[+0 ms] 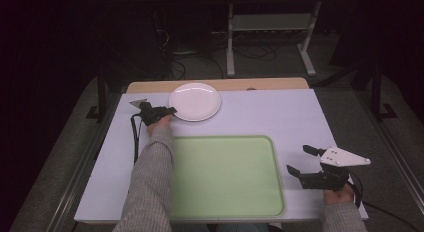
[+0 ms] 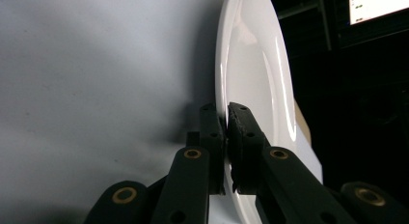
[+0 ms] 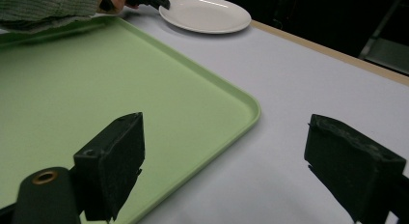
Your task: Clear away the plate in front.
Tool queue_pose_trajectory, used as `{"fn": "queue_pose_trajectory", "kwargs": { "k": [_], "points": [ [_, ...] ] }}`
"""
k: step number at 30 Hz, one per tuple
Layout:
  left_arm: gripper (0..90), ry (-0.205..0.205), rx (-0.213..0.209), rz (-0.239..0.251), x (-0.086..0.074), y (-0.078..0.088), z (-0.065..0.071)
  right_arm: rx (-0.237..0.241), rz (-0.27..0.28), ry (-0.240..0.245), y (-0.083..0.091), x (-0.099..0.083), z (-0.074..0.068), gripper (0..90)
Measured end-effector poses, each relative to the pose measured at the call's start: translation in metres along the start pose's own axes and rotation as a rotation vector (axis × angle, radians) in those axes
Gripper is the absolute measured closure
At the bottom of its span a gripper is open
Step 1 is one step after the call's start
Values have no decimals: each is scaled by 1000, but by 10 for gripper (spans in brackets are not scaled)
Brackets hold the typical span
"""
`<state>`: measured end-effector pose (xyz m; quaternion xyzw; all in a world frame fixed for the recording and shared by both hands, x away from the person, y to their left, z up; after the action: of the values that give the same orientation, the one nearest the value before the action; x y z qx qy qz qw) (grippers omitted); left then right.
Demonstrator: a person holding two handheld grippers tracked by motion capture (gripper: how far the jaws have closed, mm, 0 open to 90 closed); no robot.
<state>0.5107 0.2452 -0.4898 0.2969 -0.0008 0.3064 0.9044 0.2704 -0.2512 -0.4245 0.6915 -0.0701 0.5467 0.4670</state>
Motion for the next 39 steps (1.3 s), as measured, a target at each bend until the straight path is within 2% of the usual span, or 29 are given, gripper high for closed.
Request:
{"fn": "queue_pose_trajectory", "kwargs": {
  "k": [2,4,6,10,12,17,22,29,36,39],
  "points": [
    [865,1,-16,7,0,1,1,0,0,-1,0,0,0,135],
    [872,-18,-41,20,-1,2,2,-1,2,-1,0,0,0,135],
    [876,-23,-40,31,0,4,4,-1,3,-2,0,0,0,135],
    [875,-12,-52,35,0,4,3,-1,1,-2,0,0,-1,135],
    [874,12,-71,39,0,5,0,1,0,-7,0,-1,0,135],
    [871,13,-85,33,2,7,-1,1,4,-15,1,-2,1,135],
    [870,-4,-84,42,6,13,-3,1,4,-15,0,-2,1,135],
    [871,-11,-120,40,7,19,-1,6,-1,-13,0,-2,0,135],
    [872,-38,-154,50,11,30,4,4,-2,-10,0,-2,0,135],
    [871,-75,-148,76,11,38,8,5,-4,-8,-1,-2,0,135]
  ]
}}
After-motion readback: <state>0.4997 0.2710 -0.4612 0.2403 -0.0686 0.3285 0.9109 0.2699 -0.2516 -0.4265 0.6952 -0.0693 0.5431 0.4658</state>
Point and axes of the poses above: each handheld gripper's, and its own axes: y roughly backward along the jaws, x roughly out of its top, z roughly to its right, the point moved 3 cm from there along -y, roughly forward along the jaws, and after that the axes turned 9 degrees about -z, right-handed, at the moved point
